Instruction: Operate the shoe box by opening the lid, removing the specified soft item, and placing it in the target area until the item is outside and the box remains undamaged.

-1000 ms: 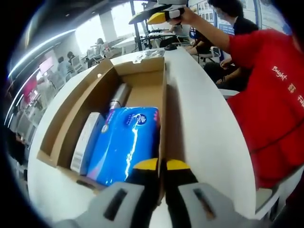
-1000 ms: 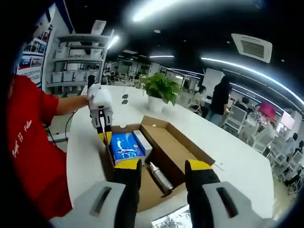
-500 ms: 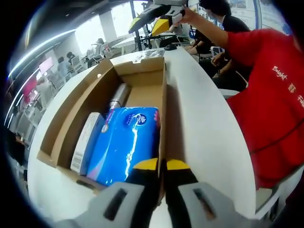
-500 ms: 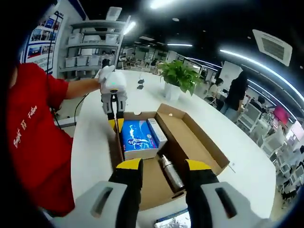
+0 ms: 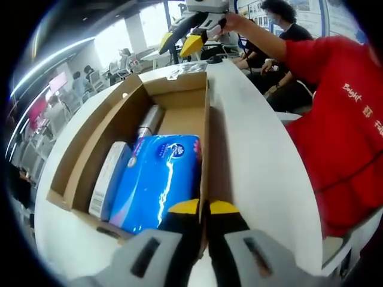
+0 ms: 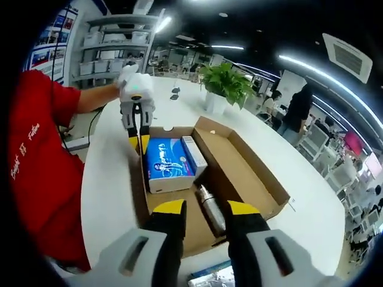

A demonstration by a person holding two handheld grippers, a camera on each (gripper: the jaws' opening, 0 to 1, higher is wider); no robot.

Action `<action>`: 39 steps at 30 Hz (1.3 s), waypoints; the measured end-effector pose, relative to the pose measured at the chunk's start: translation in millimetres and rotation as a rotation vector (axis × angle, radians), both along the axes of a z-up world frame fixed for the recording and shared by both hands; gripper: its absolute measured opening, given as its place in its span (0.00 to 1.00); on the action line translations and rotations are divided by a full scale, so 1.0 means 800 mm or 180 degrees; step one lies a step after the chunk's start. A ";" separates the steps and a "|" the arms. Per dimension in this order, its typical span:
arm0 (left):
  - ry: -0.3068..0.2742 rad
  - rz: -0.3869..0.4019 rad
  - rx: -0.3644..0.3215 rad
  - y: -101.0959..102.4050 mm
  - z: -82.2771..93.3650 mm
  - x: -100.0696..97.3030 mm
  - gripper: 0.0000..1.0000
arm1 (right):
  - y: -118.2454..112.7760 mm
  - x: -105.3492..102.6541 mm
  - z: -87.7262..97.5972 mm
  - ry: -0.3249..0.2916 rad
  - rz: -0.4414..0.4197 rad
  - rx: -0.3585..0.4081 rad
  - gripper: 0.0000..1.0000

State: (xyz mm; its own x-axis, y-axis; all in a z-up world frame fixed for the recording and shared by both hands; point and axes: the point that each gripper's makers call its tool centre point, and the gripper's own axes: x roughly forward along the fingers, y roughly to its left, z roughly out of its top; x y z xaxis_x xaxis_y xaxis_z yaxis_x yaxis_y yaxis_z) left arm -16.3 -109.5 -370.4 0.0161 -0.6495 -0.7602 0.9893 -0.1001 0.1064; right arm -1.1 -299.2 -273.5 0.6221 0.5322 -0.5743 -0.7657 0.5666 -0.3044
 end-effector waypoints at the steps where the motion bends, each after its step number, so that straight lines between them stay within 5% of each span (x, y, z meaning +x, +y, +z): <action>1: -0.0005 0.0001 -0.0004 -0.001 0.001 -0.001 0.02 | -0.002 0.002 -0.003 -0.0024 0.0020 -0.0075 0.25; 15: -0.0004 0.0001 -0.0009 -0.001 0.002 -0.002 0.02 | 0.003 0.005 -0.018 0.0048 0.0021 -0.0133 0.22; 39: 0.0011 -0.0007 0.0004 0.000 0.001 -0.001 0.02 | 0.029 0.036 -0.081 0.0216 0.0306 -0.0813 0.21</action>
